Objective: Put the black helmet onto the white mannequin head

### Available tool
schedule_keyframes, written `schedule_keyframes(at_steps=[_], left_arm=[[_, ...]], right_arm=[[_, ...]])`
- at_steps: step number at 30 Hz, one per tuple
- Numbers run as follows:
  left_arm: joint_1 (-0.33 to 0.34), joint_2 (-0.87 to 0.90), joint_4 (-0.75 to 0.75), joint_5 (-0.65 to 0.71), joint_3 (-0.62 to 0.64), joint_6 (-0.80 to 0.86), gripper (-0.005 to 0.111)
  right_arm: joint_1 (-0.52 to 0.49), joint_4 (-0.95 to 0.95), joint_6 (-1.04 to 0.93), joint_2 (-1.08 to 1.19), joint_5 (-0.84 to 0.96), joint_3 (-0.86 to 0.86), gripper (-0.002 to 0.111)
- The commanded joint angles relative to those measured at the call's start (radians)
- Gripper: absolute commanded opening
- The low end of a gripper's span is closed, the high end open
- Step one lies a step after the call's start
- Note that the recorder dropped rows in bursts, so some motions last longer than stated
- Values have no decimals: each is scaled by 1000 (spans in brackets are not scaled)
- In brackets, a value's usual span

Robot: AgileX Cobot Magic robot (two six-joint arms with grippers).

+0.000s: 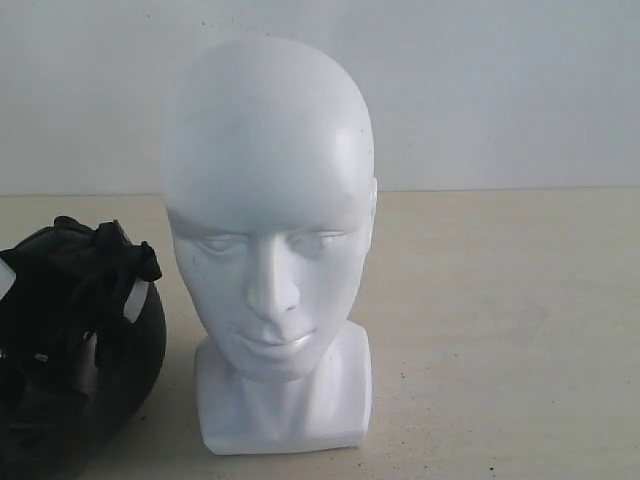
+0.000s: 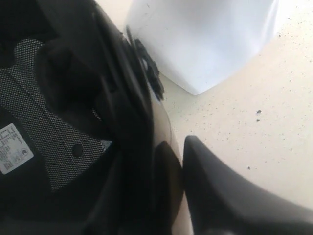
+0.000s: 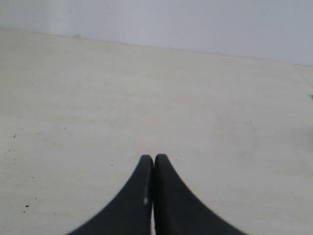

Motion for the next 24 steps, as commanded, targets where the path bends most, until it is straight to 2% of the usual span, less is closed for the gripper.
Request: schedule_keyframes(at_steps=[1,17,18,21,24], left_arm=[[-4,-12,1,-37,-3,3,4],[-4,-12,-14,9,-3,3,5],[-4,-12,-14,9,-3,3,7],[-4,-12,-25,4,-3,3,30],[-4,-12,-41,4,-3,3,38]], right_arm=[[-4,-5,0,-5,-11,0,0],[-4,-5,0,-5,-7,0,0],[-4,-5,0,-5,-7,0,0],[-4,-5,0,-5,-7,0,0],[-4,-5,0,-5,-7,0,0]])
